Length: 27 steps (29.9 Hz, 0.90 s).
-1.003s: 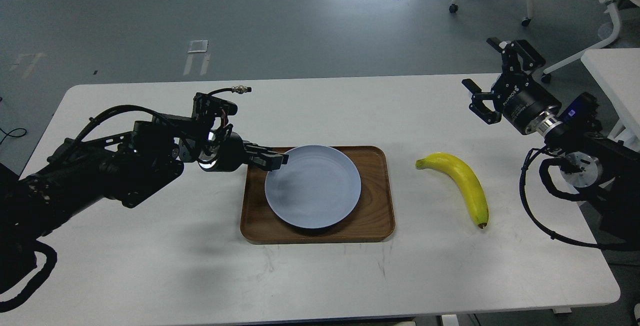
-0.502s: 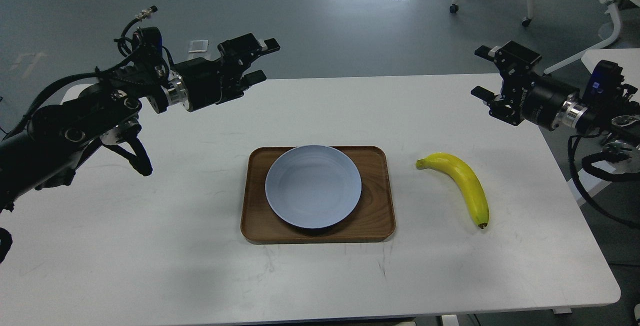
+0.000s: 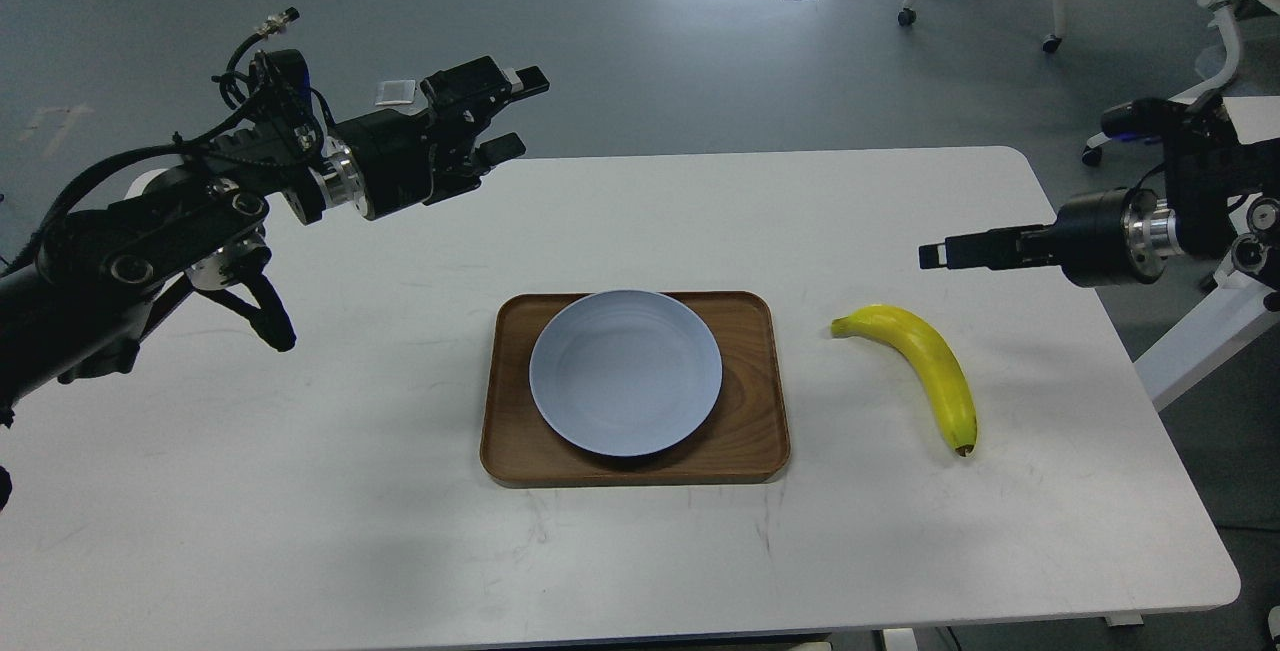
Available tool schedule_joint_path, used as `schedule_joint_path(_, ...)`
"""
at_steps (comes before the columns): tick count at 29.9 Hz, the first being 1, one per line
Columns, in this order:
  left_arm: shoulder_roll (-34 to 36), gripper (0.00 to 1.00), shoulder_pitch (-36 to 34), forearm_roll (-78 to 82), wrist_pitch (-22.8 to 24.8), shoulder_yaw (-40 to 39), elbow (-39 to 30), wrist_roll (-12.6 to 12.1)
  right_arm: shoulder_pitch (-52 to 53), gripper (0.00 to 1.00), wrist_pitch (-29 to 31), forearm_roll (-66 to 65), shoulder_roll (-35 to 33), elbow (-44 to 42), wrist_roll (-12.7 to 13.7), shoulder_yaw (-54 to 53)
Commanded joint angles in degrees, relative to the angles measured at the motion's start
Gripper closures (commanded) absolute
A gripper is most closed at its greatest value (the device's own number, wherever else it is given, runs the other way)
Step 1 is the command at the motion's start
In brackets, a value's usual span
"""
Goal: Place banana on plate with both arms
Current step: 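Reach the right gripper down and grasp the yellow banana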
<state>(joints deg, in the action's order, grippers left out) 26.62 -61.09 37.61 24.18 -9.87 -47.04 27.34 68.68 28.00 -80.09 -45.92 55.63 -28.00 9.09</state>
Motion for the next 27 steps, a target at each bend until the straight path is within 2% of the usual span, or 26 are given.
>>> schedule_joint_path(1,0.8,0.01,0.0,0.0,0.0,0.0,-0.9,0.0,0.1,0.01,0.0,-5.3,3.2,-0.5,0.0,2.2)
schedule_joint_path(13,1.5,0.01,0.1,0.1,0.0,0.1,-1.4,-0.1,-0.5,0.01,0.0,-6.1,11.9,-8.3,0.0,9.2)
schedule_joint_path(24,1.5,0.01,0.5,0.2,0.0,0.0,-1.4,0.0,-1.3,0.02,0.0,-6.0,13.9,-10.5,0.0,11.6)
schedule_joint_path(27,1.5,0.01,0.5,0.2,0.0,0.0,-1.4,0.0,-1.3,0.07,0.0,-6.0,14.9,-11.1,0.0,12.8)
